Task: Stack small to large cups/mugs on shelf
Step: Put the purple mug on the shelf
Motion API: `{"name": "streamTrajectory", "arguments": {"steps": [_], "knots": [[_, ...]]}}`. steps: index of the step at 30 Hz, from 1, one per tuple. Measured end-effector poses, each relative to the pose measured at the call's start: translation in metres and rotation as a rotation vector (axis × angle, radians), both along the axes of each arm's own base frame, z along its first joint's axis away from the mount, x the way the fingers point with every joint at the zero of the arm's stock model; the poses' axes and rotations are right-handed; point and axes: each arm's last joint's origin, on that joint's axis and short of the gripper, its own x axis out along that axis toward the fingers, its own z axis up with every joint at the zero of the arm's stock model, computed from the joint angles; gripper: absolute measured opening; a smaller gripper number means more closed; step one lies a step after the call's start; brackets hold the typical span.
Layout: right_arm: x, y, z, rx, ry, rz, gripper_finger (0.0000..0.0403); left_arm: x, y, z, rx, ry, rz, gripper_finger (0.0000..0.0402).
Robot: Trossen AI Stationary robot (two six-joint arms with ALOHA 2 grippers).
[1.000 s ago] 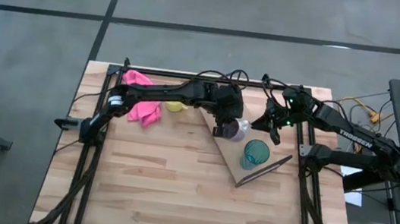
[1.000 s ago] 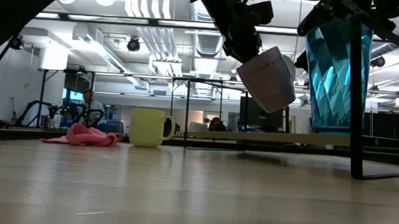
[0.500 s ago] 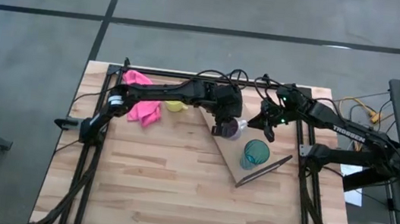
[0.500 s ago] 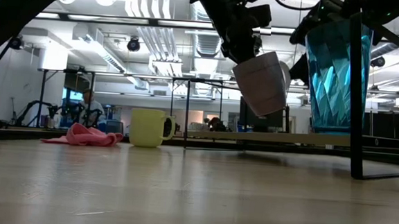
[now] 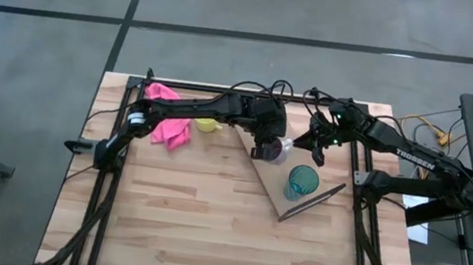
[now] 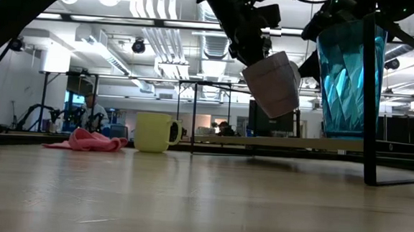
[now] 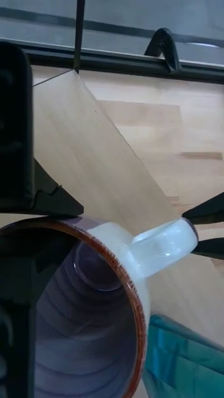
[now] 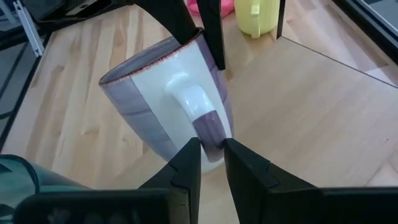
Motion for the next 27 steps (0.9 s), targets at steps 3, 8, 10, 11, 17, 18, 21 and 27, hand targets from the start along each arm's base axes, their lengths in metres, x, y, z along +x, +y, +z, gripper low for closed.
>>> {"name": "streamTrajectory", "arguments": {"steps": [3,8,10,11,17,18,21,27], "knots": [[0.000,0.000,-0.001,0.008,0.011,0.000,0.0064,0.000,0.000,0.000,-0.001,-0.001,-0.002,0.0009],[0.000,0.000,-0.004,0.021,0.030,0.002,0.0064,0.000,0.001,0.000,-0.005,-0.003,-0.007,0.0009],[0.000,0.000,-0.004,0.020,0.031,0.001,0.0064,0.000,0.001,0.000,-0.005,-0.003,-0.006,0.0009],[0.000,0.000,-0.004,0.022,0.032,0.000,0.0064,0.000,0.001,-0.001,-0.006,-0.004,-0.007,0.0009],[0.000,0.000,-0.005,0.031,0.039,-0.004,0.0064,0.001,0.001,-0.005,-0.009,-0.001,-0.008,0.0009],[0.000,0.000,-0.005,0.031,0.040,-0.004,0.0064,0.001,0.001,-0.006,-0.010,-0.002,-0.008,0.0009],[0.002,-0.001,-0.007,0.039,0.047,-0.001,0.0064,0.002,0.002,-0.007,-0.009,-0.003,-0.007,0.0009],[0.008,-0.004,-0.015,0.072,0.080,0.002,0.0064,0.001,0.002,-0.008,-0.005,0.005,-0.004,0.0009]]}}
